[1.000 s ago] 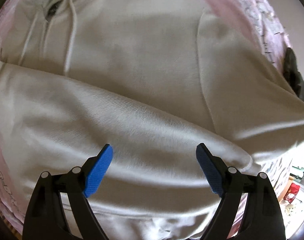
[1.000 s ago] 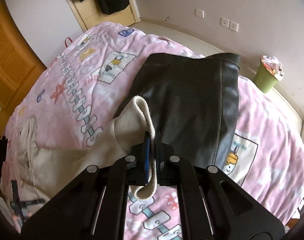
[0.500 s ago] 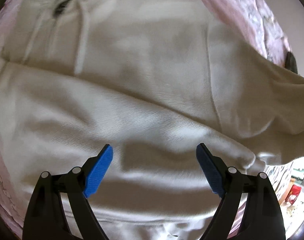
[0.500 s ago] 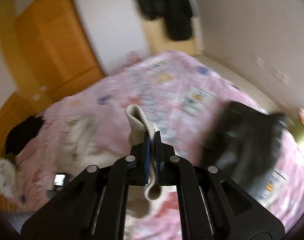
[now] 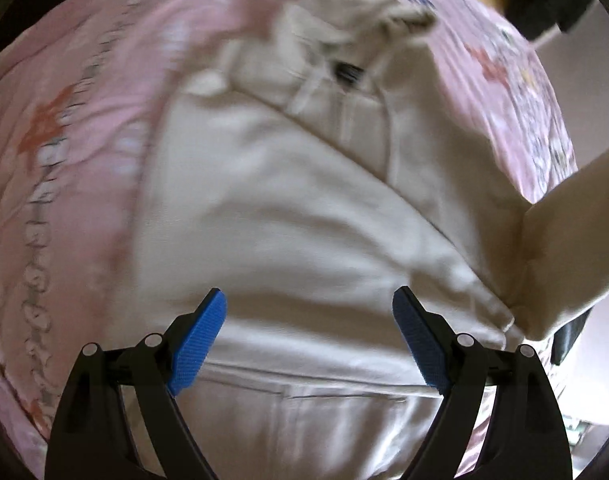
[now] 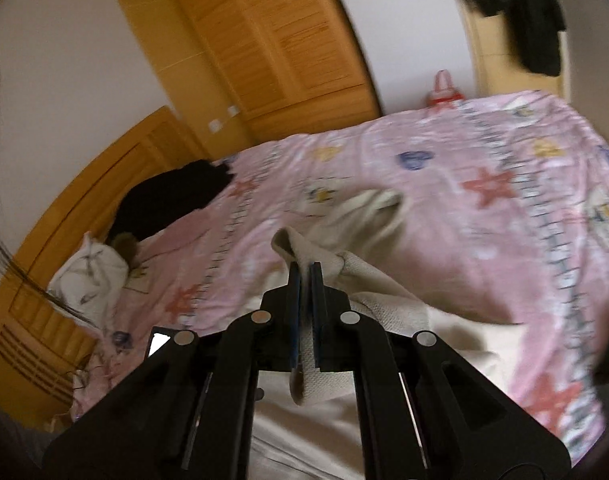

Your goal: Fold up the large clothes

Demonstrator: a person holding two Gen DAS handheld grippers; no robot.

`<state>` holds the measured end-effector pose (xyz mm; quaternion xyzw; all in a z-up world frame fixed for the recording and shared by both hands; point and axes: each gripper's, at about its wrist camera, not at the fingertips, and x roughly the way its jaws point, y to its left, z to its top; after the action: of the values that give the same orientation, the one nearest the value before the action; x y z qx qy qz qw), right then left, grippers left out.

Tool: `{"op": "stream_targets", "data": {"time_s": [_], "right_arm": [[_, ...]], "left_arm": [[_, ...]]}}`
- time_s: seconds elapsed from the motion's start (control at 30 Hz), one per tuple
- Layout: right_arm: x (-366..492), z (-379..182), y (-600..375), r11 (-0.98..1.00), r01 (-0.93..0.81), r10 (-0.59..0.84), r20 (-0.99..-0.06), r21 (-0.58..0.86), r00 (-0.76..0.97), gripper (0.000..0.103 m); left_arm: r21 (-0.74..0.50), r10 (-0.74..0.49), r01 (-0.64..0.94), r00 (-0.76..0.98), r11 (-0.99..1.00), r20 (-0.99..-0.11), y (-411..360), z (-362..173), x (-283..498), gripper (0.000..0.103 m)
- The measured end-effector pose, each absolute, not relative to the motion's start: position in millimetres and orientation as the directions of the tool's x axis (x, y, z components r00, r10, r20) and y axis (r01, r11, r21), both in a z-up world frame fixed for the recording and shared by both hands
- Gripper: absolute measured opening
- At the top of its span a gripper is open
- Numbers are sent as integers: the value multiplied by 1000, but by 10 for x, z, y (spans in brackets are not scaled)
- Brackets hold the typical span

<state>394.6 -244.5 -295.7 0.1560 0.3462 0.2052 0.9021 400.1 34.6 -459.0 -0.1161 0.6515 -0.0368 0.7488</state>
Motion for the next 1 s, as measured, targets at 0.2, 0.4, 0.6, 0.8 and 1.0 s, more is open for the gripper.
{"op": "stream_targets", "data": {"time_s": [0.2, 0.4, 0.6, 0.8, 1.0], "right_arm": [[4070, -3282, -1631, 829, -288, 545, -579, 479, 607, 4], [3950, -3868, -711, 848, -379, 525, -676, 370, 516, 5], [3777, -4415, 60, 806, -434, 573, -714, 403, 402, 5], [3638, -4746, 512, 777, -449, 601, -733, 441, 318, 5], [3554, -5086, 887, 786, -515, 540, -786, 343, 300, 5]], "left_arm": [[-184, -158, -164, 162, 969, -974, 1062, -4638, 3920, 82], [-143, -113, -287, 120, 947, -986, 1766, -4876, 3737, 82], [-129, -103, -398, 85, 908, -991, 2414, -5160, 3517, 82], [-91, -66, -453, 71, 887, -995, 2854, -5239, 3433, 82], [-83, -54, -457, 77, 886, -996, 3071, -5248, 3497, 82]]}}
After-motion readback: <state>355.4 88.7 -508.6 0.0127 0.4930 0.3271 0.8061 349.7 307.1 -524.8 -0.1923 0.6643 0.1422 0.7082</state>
